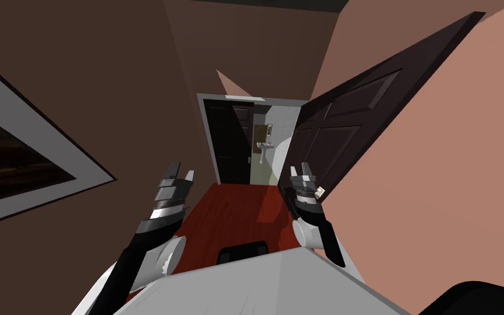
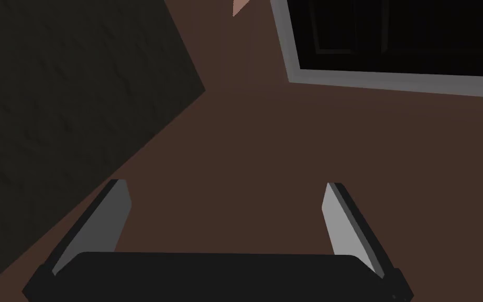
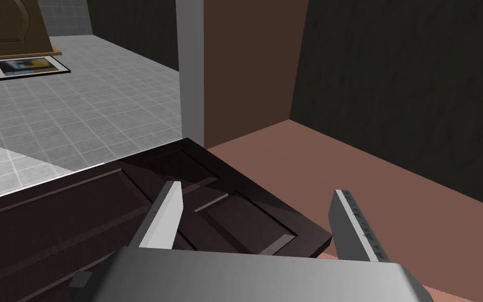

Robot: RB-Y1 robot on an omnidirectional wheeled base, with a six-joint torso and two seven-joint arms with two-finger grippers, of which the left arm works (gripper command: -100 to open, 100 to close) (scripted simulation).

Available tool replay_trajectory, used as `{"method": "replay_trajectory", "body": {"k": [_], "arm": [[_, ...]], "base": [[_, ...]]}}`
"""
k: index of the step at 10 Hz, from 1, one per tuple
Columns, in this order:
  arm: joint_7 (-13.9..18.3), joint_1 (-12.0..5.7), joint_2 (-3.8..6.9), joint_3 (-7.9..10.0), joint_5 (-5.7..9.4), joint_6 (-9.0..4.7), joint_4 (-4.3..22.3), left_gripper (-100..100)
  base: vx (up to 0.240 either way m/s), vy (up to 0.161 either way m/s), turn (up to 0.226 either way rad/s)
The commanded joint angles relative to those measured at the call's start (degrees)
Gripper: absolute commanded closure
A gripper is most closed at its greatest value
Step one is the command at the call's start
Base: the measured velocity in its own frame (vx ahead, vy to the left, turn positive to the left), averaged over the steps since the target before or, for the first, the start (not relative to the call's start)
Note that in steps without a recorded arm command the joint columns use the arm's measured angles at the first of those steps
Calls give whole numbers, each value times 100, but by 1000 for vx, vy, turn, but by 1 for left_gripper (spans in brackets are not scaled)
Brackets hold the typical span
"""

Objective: Pull the door open

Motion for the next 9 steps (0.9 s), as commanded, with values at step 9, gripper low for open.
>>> {"method": "replay_trajectory", "body": {"k": [9], "arm": [[-1058, -66, 216, 349, -407, -412, 597, -100]], "base": [[135, -46, -5]]}}
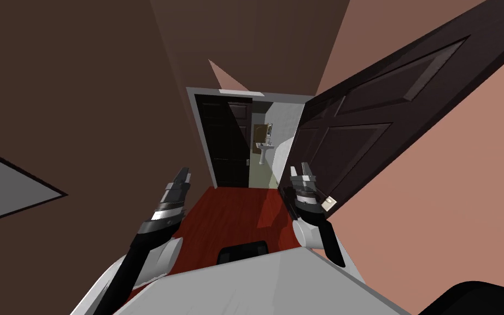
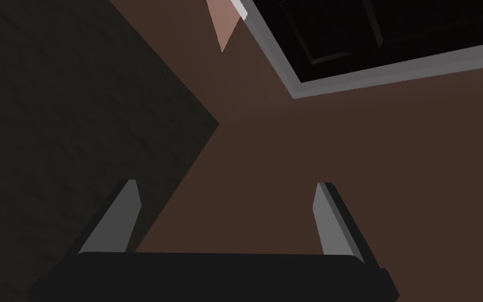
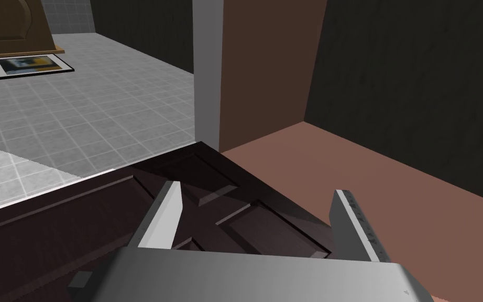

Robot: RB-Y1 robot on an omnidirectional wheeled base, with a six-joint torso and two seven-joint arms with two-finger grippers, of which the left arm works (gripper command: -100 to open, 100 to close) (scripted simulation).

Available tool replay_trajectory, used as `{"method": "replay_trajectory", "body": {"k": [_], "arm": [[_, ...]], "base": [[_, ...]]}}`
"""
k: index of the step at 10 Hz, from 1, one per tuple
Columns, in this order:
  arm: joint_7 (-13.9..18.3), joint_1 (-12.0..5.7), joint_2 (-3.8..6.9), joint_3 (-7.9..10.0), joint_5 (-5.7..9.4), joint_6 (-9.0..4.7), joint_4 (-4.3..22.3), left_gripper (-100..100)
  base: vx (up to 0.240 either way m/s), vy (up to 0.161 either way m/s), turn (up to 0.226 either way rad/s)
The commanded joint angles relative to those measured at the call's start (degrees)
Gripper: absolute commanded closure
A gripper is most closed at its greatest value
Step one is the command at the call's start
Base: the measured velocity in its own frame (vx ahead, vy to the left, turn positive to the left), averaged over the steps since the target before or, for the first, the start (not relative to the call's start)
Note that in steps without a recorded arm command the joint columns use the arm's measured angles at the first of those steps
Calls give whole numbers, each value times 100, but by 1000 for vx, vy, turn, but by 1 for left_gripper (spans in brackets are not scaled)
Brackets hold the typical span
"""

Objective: Pull the door open

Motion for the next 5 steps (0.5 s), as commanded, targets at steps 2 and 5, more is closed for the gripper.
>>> {"method": "replay_trajectory", "body": {"k": [2, 5], "arm": [[-285, -8, 41, 83, -109, -118, 153, -100], [-617, -29, 92, 196, -241, -252, 342, -100]], "base": [[89, -39, -3], [92, -36, -5]]}}
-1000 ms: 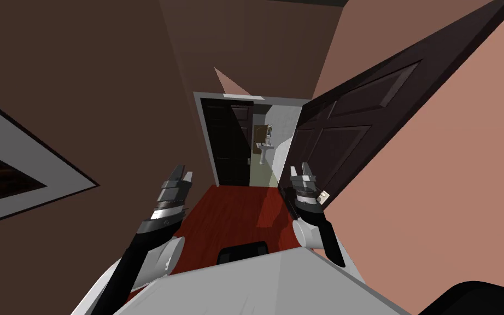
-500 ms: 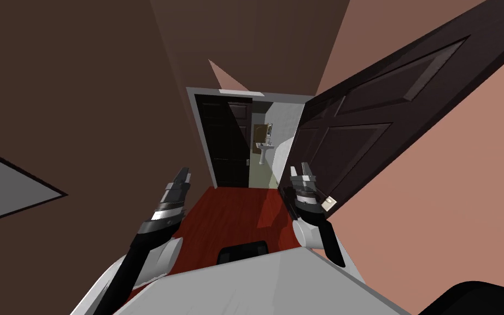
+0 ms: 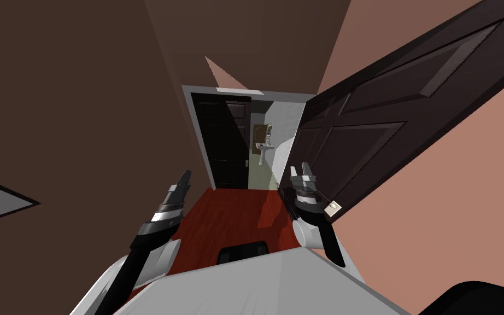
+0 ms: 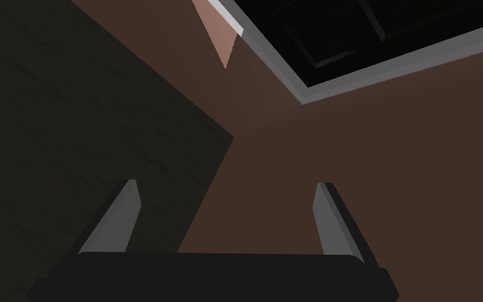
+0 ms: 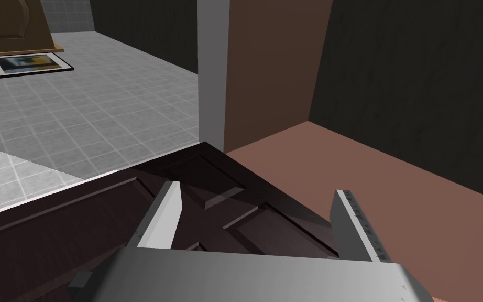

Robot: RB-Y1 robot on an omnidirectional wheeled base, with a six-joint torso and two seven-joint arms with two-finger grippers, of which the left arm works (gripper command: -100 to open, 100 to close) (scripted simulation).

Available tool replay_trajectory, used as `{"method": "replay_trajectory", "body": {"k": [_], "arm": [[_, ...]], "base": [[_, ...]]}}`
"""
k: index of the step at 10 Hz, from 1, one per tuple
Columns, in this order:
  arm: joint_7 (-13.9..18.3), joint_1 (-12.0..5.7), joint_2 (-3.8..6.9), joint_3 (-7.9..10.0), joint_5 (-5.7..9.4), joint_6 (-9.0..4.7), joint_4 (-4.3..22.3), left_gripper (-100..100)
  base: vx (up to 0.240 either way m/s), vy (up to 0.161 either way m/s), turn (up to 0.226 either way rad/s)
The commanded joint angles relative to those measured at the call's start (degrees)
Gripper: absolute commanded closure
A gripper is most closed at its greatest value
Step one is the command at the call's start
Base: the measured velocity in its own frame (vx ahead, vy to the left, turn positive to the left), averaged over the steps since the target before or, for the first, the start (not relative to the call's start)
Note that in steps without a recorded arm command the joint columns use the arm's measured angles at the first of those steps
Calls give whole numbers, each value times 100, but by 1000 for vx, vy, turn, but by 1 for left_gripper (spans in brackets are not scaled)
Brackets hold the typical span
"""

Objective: Pull the door open

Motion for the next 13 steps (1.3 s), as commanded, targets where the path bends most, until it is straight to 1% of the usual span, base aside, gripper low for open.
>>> {"method": "replay_trajectory", "body": {"k": [1, 6, 13], "arm": [[-212, -28, 33, 78, -78, -87, 127, -100], [-842, -67, 112, 295, -332, -345, 489, -100], [-1850, -131, 194, 649, -746, -767, 1075, -100]], "base": [[90, -52, -6], [100, -52, -4], [100, -50, -5]]}}
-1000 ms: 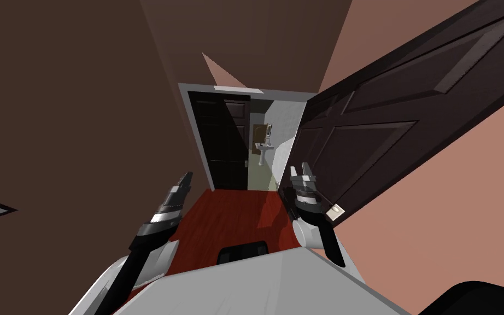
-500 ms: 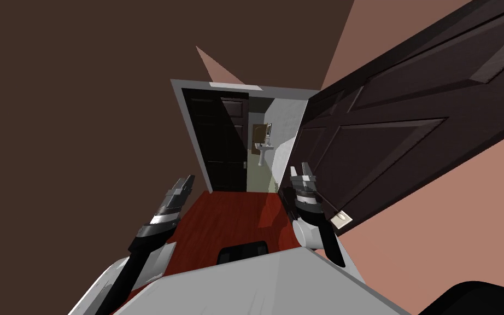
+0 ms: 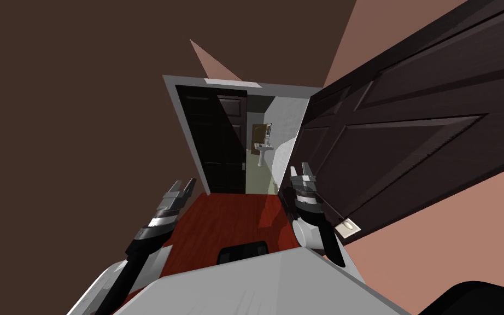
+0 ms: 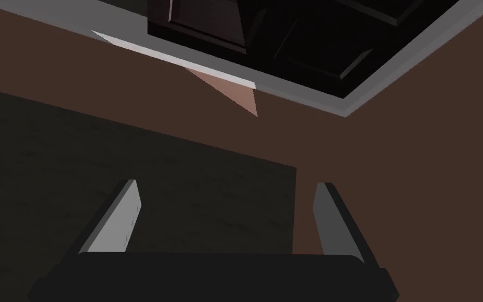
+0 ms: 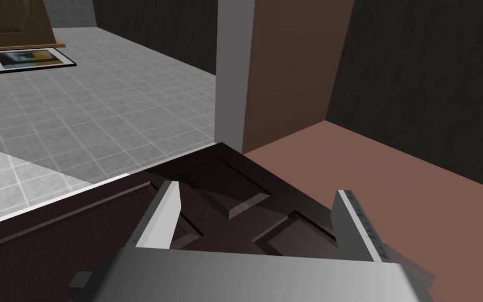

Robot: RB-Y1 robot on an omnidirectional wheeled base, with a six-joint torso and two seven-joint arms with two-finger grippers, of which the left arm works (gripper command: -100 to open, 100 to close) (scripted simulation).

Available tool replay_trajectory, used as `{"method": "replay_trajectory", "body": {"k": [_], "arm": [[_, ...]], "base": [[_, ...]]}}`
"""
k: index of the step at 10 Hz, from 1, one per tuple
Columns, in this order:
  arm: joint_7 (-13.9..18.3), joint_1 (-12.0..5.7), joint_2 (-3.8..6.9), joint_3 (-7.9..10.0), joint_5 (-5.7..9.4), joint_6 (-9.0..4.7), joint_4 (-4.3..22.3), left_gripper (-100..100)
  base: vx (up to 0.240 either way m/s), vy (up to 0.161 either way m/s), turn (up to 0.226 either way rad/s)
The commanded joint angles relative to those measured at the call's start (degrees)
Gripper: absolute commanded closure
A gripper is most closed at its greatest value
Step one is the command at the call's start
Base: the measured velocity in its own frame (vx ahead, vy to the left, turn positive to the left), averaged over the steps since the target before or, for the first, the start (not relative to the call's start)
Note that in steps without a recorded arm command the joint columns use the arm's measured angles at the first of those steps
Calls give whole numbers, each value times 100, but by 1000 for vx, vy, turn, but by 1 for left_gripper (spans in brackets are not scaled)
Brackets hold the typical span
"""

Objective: Pull the door open

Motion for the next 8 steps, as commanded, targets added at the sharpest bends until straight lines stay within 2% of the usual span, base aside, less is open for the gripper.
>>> {"method": "replay_trajectory", "body": {"k": [1, 8], "arm": [[-265, -18, 15, 93, -101, -124, 161, -100], [-1368, -90, 52, 487, -562, -593, 815, -100]], "base": [[98, -58, -5], [102, -60, -6]]}}
